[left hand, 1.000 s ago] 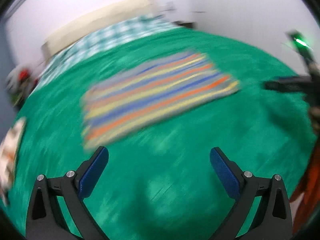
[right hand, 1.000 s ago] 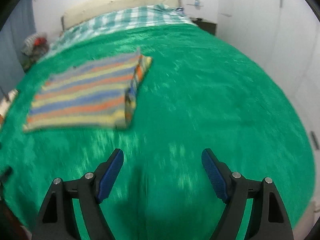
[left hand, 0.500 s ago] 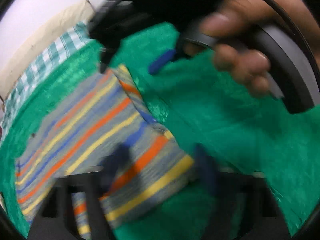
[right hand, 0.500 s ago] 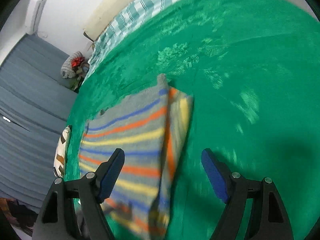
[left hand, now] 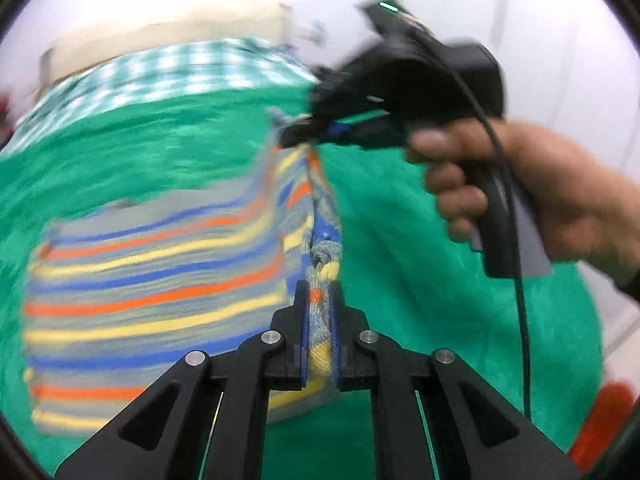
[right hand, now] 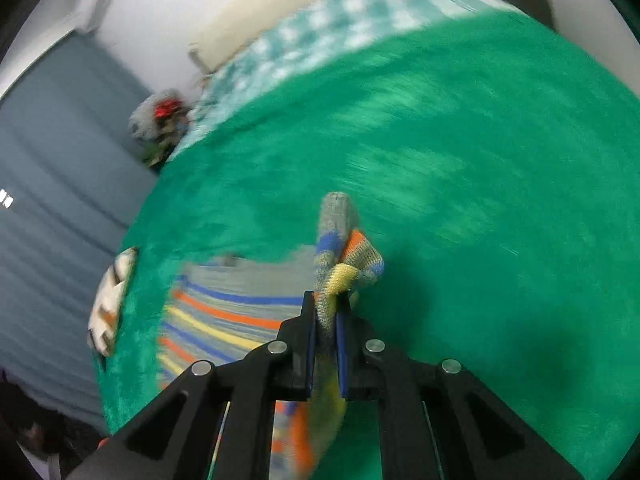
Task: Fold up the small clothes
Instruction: 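Grasp an edge of the folded sweater with both grippers and fold it in half, then open both grippers and withdraw from the folded sweater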
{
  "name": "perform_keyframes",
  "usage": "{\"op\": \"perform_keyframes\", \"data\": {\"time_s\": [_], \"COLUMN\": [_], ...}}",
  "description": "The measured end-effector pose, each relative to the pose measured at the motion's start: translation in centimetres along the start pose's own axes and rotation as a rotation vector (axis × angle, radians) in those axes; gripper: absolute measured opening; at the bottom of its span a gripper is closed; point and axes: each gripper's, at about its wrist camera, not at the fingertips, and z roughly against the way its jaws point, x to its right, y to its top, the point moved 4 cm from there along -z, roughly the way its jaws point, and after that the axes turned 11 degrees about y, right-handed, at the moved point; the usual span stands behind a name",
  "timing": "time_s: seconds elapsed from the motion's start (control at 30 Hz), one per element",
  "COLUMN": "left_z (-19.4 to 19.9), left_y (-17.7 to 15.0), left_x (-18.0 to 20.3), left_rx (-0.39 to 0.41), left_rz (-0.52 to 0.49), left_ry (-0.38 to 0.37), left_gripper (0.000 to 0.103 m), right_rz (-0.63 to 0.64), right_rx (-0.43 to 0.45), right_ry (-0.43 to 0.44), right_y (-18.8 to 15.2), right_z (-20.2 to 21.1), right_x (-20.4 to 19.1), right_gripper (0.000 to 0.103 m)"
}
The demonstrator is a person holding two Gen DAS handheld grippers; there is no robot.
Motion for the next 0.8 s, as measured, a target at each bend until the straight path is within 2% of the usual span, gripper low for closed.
{"op": "perform_keyframes", "data": {"time_s": [0.13,0.27,0.4,0.47,0.5,0.53,0.57,0.6,0.63,0.67,0.77,0.8], "left_z": [2.9,3.6,2.2,0.6,-0.9,-1.7,-1.9,-1.3,-0.3,0.8,2.5,2.8], "left_y": [-0.3,-2.6,-5.2,-6.8,-7.3,-8.0,-8.6,-9.1,-9.4,-9.4,-9.5,-9.7], "left_x": [-9.6,-18.0,-21.8,-23.4,-23.5,-23.7,-24.2,-24.9,-25.4,-26.0,-26.5,-26.0], "left_rx": [-0.008,-0.047,-0.098,-0.153,-0.184,-0.216,-0.240,-0.239,-0.214,-0.184,-0.151,-0.152], "left_rz": [0.211,0.363,0.452,0.469,0.458,0.450,0.452,0.473,0.496,0.518,0.531,0.525], "left_ry": [0.063,0.155,0.210,0.215,0.230,0.264,0.297,0.302,0.296,0.297,0.281,0.273], "left_gripper": [0.006,0.006,0.006,0.008,0.010,0.022,0.047,0.058,0.069,0.074,0.074,0.074], "right_rz": [0.080,0.140,0.172,0.177,0.179,0.161,0.127,0.087,0.060,0.049,0.099,0.158], "right_rx": [-0.052,-0.126,-0.200,-0.220,-0.235,-0.249,-0.251,-0.231,-0.180,-0.137,-0.045,-0.032], "right_ry": [0.066,0.107,0.098,0.092,0.100,0.103,0.111,0.123,0.148,0.161,0.104,0.072], "right_y": [2.0,0.6,-2.0,-3.3,-3.9,-4.5,-4.9,-5.3,-5.5,-5.6,-7.2,-8.5], "right_z": [-4.8,-12.4,-20.0,-22.9,-24.3,-25.3,-25.6,-25.4,-24.3,-23.0,-17.7,-15.3], "right_x": [-8.1,-14.2,-17.8,-18.4,-18.5,-18.3,-17.7,-17.2,-16.7,-16.4,-15.1,-14.9], "right_gripper": [0.009,0.009,0.009,0.009,0.016,0.022,0.047,0.068,0.069,0.069,0.068,0.064]}}
